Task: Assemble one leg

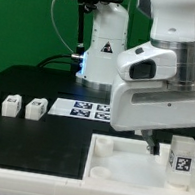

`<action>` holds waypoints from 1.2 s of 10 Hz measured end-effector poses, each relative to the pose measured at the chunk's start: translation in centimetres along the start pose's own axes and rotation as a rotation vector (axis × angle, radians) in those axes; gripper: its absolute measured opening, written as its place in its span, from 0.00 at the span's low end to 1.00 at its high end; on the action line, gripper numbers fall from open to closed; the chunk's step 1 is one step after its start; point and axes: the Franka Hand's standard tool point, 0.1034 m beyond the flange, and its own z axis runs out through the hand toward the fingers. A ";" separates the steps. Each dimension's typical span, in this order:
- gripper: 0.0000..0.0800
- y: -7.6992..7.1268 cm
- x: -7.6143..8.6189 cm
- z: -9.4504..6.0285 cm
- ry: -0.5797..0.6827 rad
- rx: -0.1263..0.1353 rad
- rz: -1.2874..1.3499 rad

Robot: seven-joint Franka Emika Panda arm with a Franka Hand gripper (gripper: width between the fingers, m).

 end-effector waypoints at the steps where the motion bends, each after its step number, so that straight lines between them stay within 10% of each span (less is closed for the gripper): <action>1: 0.67 0.0 0.0 0.0 0.000 0.000 0.017; 4: 0.37 0.2 0.0 0.1 -0.001 -0.002 0.218; 9: 0.37 0.1 0.0 0.3 0.075 0.033 0.833; 12: 0.37 -1.2 -0.2 0.5 0.123 0.147 1.479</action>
Offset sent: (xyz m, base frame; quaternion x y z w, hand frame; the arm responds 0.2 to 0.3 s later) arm 0.0000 0.0000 0.0000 0.0000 0.0000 0.2667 0.9638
